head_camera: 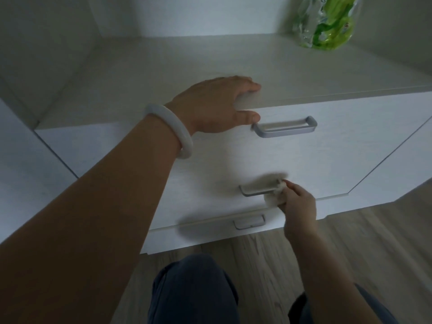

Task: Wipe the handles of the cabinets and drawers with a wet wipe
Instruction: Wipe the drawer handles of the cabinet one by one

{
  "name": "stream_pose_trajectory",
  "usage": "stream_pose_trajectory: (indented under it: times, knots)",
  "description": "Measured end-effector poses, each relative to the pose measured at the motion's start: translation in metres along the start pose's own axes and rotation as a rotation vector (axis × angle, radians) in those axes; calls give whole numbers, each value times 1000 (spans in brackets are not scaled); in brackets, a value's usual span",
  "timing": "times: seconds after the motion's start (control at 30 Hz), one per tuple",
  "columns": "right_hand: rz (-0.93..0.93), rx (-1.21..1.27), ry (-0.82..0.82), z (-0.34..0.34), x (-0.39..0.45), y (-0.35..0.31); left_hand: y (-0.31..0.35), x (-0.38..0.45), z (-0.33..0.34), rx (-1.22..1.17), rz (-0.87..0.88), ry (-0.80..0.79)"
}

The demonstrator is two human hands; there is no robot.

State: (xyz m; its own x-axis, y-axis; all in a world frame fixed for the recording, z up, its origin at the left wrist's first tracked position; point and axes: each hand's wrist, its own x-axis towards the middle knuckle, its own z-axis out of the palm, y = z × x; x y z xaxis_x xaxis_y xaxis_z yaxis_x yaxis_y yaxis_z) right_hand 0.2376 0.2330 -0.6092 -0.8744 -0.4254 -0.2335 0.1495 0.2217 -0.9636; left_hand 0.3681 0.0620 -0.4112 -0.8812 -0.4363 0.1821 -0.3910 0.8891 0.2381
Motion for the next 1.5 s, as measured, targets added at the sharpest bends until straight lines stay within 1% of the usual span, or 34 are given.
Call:
stream_pose_trajectory:
  times: [0.07, 0.13, 0.2, 0.27, 0.3, 0.4, 0.43, 0.47, 0.53, 0.6, 0.67, 0.73, 0.77, 0.83, 0.93, 1.07, 1.1, 1.17, 1.23, 1.3, 1.33, 1.4, 1.5]
  knots:
    - [147, 301, 20, 10, -6, 3, 0, 0, -1, 5, -8, 3]
    - [207, 508, 36, 16, -14, 2, 1, -1, -1, 6, -2, 7]
    - [262, 644, 34, 19, -20, -1, 1, -1, -1, 2, -3, 3]
    - [345, 726, 4, 25, -25, -5, 1, -1, -1, 2, -4, 0]
    - [381, 733, -36, 29, -29, -4, 1, 0, -1, 3, -4, 3]
    - [465, 678, -228, 40, -39, 6, 0, -1, -1, -2, -6, 5]
    - [495, 674, -262, 42, -39, 8, 0, -2, -1, -4, -8, 1]
    - [512, 668, -262, 39, -36, 9, -1, -2, -1, -5, -8, -5]
    - [521, 680, -188, 28, -22, 8, 0, -3, -2, 1, -4, -11]
    - [526, 794, -141, 20, -6, 9, 1, -2, -1, 3, -4, -4]
    - [513, 966, -202, 24, -6, 11, 1, -1, -1, 4, -9, 6]
    - [514, 1085, -263, 36, -16, 17, 0, -1, 0, 4, -8, 7]
    - [522, 1130, -296, 41, -22, 18, -1, -1, -1, 1, -3, 4]
    - [497, 1139, -338, 41, -23, 22, -1, -1, -1, -3, 4, -5]
    - [422, 1244, -309, 24, -1, 27, 0, -1, 0, 1, 4, -7]
    - [549, 1360, -319, 26, -1, 22, 0, -1, -1, 5, 0, 2]
    - [567, 1367, -323, 31, -5, 23, 0, -1, -1, 2, 1, 3]
    - [550, 1302, -346, 38, -13, 26, 0, -1, -2, 0, 2, -1]
    - [469, 1217, -386, 35, -17, 26, 0, -2, -2, 0, -1, -2]
    - [450, 1215, -350, 24, -7, 26, 0, -1, -1, 3, -4, 2]
    - [459, 1228, -321, 19, -3, 24, 0, -2, -1, 6, -4, 5]
    - [542, 1222, -274, 13, 3, 25, 1, -2, -1, 4, -5, 3]
    - [582, 1254, -314, 27, -6, 25, 1, -2, -1, -10, -5, 4]
